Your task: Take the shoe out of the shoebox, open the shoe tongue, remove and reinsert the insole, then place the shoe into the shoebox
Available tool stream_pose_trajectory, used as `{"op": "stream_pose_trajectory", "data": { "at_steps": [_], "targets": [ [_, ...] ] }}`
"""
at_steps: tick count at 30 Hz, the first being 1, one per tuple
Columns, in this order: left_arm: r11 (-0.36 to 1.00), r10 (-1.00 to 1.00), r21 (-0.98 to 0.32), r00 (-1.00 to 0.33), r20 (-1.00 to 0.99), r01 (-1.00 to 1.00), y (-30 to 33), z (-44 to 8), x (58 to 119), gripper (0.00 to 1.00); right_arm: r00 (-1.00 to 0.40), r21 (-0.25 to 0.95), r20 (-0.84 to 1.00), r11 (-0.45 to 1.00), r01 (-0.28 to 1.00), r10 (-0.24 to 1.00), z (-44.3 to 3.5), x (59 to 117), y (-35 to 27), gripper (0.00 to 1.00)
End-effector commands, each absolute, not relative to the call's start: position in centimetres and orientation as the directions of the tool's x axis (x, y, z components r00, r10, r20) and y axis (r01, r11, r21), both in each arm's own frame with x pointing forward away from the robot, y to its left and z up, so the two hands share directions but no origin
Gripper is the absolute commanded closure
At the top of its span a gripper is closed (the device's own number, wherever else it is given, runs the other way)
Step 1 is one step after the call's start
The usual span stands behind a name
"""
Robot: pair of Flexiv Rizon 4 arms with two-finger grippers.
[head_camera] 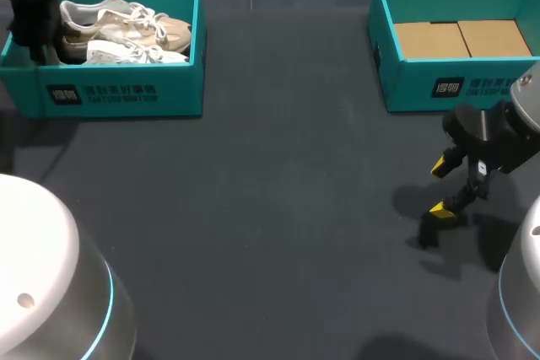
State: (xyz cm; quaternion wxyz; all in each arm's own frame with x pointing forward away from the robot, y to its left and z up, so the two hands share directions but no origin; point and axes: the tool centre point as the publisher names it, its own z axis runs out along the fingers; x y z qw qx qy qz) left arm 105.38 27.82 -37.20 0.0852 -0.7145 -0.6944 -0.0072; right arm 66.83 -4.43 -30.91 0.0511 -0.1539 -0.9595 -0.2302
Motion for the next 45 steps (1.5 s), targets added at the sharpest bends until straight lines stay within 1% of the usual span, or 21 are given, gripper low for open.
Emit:
{"op": "stream_pose_trajectory", "data": {
  "at_steps": [1,14,18,25,34,45],
  "targets": [
    [-0.027,0.990,-0.106,0.041,0.135,0.994,27.4,-37.6,105.3,1.00,-0.947,0.425,0.166,0.847,0.319,0.273,-30.9,66.7,-4.4,0.00],
    [-0.104,0.988,-0.065,0.111,0.104,0.992,29.0,-35.7,105.2,1.00,-0.947,0.425,0.166,0.847,0.319,0.273,-30.9,66.7,-4.4,0.00],
    [-0.154,0.984,-0.051,0.158,0.088,0.987,29.2,-35.1,105.2,1.00,-0.947,0.425,0.166,0.847,0.319,0.273,-30.9,66.7,-4.4,0.00],
    [-0.167,0.983,-0.052,0.171,0.067,0.985,29.3,-34.6,105.3,1.00,-0.947,0.425,0.166,0.847,0.319,0.273,-30.9,66.7,-4.4,0.00],
    [-0.233,0.972,-0.020,0.233,-0.020,0.972,29.5,-30.9,105.6,1.00,-0.947,0.425,0.166,0.847,0.319,0.273,-30.9,66.7,-4.4,0.00],
    [-0.229,0.973,0.039,0.228,0.024,0.973,29.1,-24.0,105.7,1.00,-0.947,0.425,0.166,0.847,0.319,0.273,-30.9,66.7,-4.4,0.00]
  ]
}}
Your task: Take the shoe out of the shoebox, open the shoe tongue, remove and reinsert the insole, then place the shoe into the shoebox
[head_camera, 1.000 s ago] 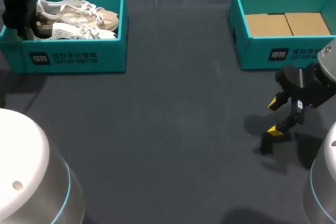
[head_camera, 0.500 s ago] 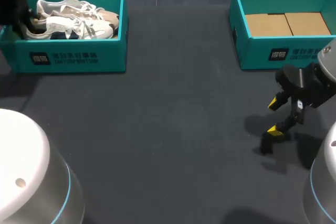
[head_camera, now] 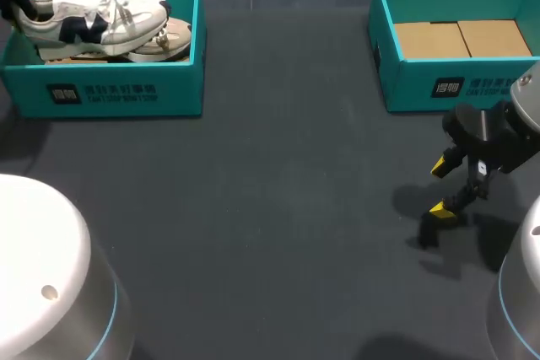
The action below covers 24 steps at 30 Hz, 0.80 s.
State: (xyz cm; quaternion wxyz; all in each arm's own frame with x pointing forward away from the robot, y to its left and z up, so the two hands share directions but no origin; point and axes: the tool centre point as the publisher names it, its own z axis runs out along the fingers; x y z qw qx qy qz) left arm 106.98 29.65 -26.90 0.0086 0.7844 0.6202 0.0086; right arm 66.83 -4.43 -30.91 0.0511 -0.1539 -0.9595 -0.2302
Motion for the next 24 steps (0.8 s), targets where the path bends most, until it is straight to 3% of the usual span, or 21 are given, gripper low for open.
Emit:
{"op": "stream_pose_trajectory", "data": {
  "at_steps": [1,24],
  "targets": [
    [-0.232,0.973,0.034,0.231,0.027,0.972,29.0,-23.4,105.7,1.00,-0.947,0.425,0.166,0.847,0.319,0.273,-30.9,66.7,-4.4,0.00],
    [-0.224,0.973,0.005,0.223,0.065,0.975,27.8,-14.9,105.1,1.00,-0.947,0.425,0.166,0.847,0.319,0.273,-30.9,66.7,-4.4,0.00]
  ]
}}
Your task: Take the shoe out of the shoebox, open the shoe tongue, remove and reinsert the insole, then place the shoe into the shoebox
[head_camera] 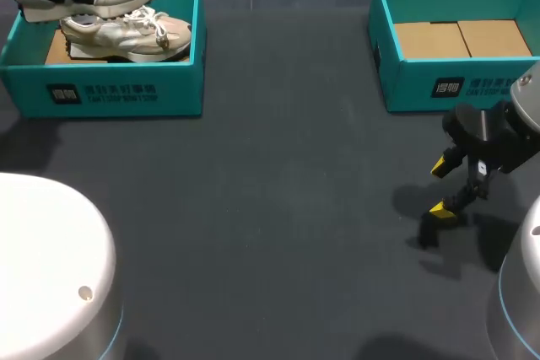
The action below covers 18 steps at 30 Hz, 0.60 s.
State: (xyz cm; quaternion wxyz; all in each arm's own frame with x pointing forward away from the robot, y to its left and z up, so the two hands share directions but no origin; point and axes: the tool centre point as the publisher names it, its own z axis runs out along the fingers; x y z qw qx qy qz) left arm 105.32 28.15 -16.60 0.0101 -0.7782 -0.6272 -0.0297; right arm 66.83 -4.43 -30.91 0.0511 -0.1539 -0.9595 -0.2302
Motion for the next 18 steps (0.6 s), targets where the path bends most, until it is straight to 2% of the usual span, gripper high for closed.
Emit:
{"op": "stream_pose_trajectory", "data": {
  "at_steps": [1,9,18],
  "targets": [
    [-0.228,0.972,0.011,0.226,0.068,0.974,27.6,-14.3,105.0,1.00,-0.947,0.425,0.166,0.847,0.319,0.273,-30.9,66.7,-4.4,0.00],
    [-0.232,0.970,0.024,0.230,0.076,0.972,24.5,-11.1,102.7,1.00,-0.947,0.425,0.166,0.847,0.319,0.273,-30.9,66.7,-4.4,0.00],
    [-0.232,0.966,-0.012,0.232,0.110,0.973,17.4,-13.4,95.4,1.00,-0.947,0.425,0.166,0.847,0.319,0.273,-30.9,66.7,-4.4,0.00]
  ]
}}
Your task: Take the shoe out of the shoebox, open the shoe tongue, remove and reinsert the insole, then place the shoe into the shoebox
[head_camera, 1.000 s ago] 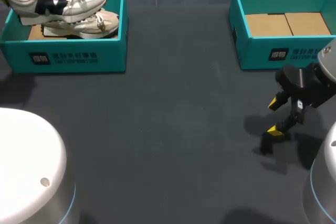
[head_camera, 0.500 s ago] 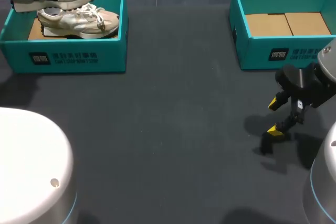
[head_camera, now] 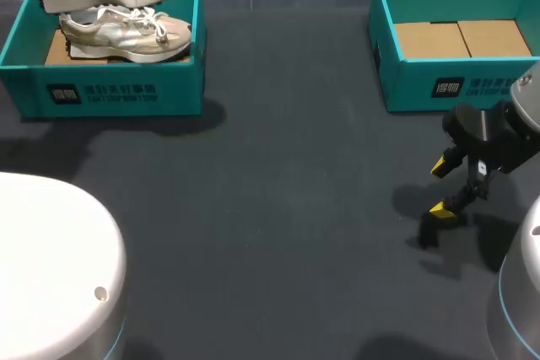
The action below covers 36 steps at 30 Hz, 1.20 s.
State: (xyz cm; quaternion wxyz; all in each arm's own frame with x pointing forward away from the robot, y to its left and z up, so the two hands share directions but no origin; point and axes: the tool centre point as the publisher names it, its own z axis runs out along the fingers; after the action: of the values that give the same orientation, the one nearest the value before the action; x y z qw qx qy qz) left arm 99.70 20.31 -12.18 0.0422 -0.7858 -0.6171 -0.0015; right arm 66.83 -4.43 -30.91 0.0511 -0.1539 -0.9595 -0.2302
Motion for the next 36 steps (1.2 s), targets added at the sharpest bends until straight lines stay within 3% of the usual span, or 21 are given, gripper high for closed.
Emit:
{"op": "stream_pose_trajectory", "data": {
  "at_steps": [1,20,36],
  "targets": [
    [-0.234,0.966,-0.011,0.234,0.114,0.972,16.7,-13.8,94.4,1.00,-0.947,0.425,0.166,0.847,0.319,0.273,-30.9,66.7,-4.4,0.00],
    [-0.226,0.962,0.006,0.222,0.160,0.974,5.8,-20.6,81.5,1.00,-0.947,0.425,0.166,0.847,0.319,0.273,-30.9,66.7,-4.4,0.00],
    [-0.301,0.942,0.017,0.295,0.159,0.953,0.3,-27.0,75.5,1.00,-0.947,0.425,0.166,0.847,0.319,0.273,-30.9,66.7,-4.4,0.00]
  ]
}}
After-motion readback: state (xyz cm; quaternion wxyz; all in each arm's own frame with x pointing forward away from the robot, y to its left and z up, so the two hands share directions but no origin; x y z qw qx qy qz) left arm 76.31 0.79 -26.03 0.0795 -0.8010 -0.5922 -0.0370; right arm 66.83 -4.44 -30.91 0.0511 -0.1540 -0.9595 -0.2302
